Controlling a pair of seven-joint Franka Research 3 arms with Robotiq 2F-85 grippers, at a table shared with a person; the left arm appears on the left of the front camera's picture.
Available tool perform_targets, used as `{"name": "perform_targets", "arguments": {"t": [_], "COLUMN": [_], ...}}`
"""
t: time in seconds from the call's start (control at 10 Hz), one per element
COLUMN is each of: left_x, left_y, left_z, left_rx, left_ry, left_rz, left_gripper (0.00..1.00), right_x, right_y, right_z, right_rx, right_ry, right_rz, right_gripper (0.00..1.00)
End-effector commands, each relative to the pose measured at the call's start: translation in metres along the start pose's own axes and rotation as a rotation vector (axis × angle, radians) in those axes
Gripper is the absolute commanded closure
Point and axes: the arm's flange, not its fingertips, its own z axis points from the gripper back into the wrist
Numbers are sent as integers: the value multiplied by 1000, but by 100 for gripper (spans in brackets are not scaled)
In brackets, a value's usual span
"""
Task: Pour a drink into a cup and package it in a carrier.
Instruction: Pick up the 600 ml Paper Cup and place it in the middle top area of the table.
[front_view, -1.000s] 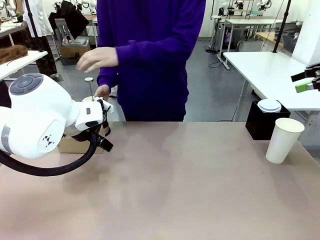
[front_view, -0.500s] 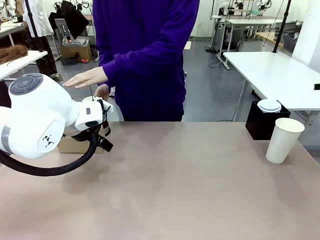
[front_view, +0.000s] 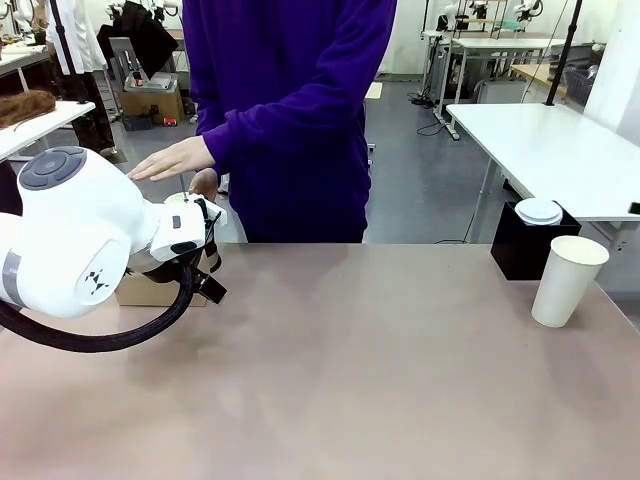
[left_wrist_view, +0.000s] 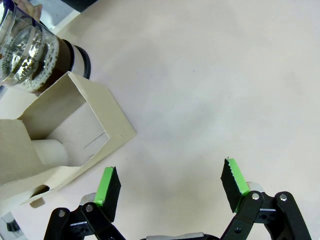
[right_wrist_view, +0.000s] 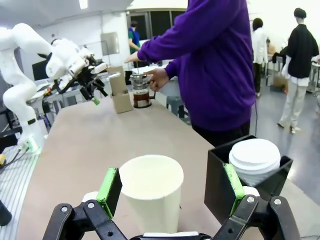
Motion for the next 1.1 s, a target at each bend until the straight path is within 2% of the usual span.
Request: {"name": "perform_targets", "arguments": {"t": [0.0,0.4,1.0], "left_x": [0,0,0], "left_y": [0,0,0], "left_z": [0,0,0], "left_rx": [-1,-1,-1], "left_ry": [-1,-1,-1], "left_rz": [0,0,0], "left_gripper": [0,0,0], "right_x": [-12,-51,-87], "right_y": [-4,5,14], "right_z": [10,5,-31], "right_rx": [-14,-25,-37], "right_ry": [-36,16,20], "right_rz": [45,30,-40], "right_gripper": [0,0,0]}}
